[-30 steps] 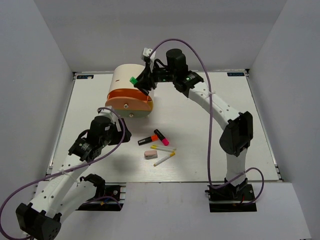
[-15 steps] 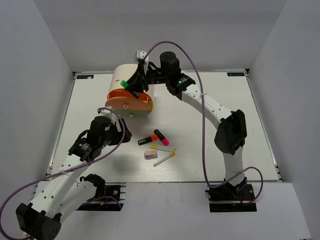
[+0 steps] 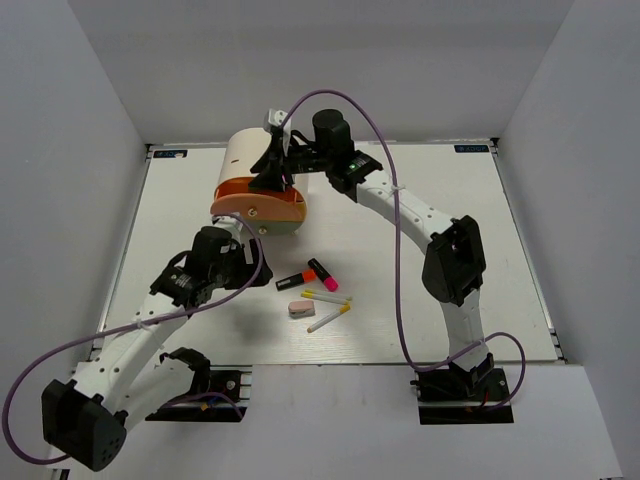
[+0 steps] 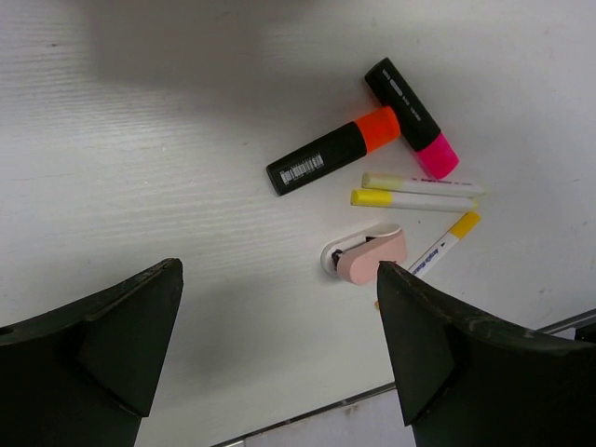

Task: Sort the stationery into containers
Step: Grab a piece of stationery with the left arm

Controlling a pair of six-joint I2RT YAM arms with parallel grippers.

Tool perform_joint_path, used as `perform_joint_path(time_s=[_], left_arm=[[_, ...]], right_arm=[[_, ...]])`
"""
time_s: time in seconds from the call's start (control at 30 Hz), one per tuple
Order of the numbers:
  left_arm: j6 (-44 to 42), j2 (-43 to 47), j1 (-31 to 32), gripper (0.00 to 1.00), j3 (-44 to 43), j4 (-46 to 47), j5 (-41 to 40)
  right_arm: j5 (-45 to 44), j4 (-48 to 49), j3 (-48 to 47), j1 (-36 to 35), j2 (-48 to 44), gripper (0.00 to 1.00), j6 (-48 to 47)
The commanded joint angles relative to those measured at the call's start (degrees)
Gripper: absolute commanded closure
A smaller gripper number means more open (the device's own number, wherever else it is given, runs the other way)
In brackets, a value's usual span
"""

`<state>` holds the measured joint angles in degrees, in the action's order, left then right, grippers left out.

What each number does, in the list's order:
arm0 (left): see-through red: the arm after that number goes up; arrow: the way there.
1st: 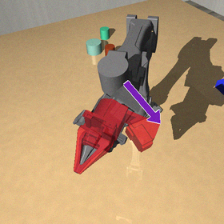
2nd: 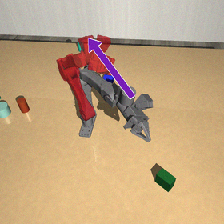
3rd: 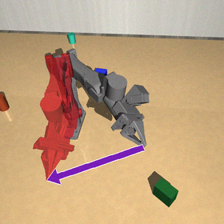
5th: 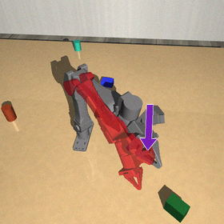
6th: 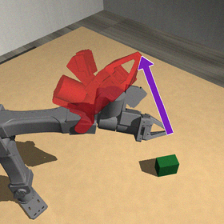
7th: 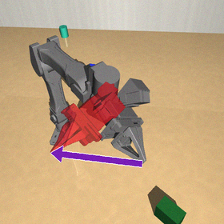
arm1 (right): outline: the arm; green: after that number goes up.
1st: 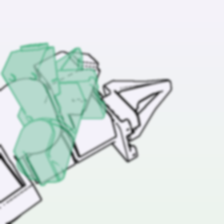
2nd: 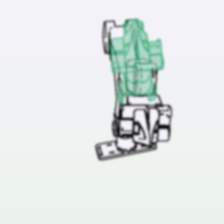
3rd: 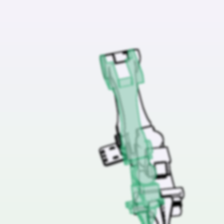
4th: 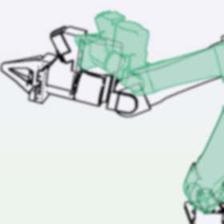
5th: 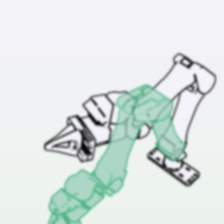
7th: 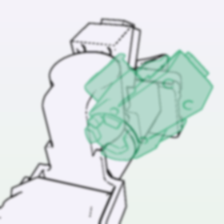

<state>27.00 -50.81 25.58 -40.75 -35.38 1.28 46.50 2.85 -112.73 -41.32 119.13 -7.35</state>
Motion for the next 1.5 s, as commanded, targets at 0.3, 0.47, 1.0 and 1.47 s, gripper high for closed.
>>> perform_joint_path(time_s=[0.3,0.47,1.0,1.47], left_arm=[[-7.74,-6.05,0.87,0.13,-3.89,3.73,7.6],[-11.88,-12.03,3.84,0.28,-5.91,3.73,8.74],[-23.04,-29.25,17.66,0.22,-12.42,8.12,-9.09],[-30.6,-40.95,18.71,0.33,-17.52,12.35,-6.56]], right_arm=[[-5.36,1.02,2.5,1.42,-7.32,0.63,0.67],[-13.89,-0.55,13.4,6.68,-18.04,1.0,3.84],[-12.14,-6.45,44.61,24.0,-35.28,0.72,1.11],[-8.36,-6.63,49.09,27.17,-38.01,0.72,1.82]])
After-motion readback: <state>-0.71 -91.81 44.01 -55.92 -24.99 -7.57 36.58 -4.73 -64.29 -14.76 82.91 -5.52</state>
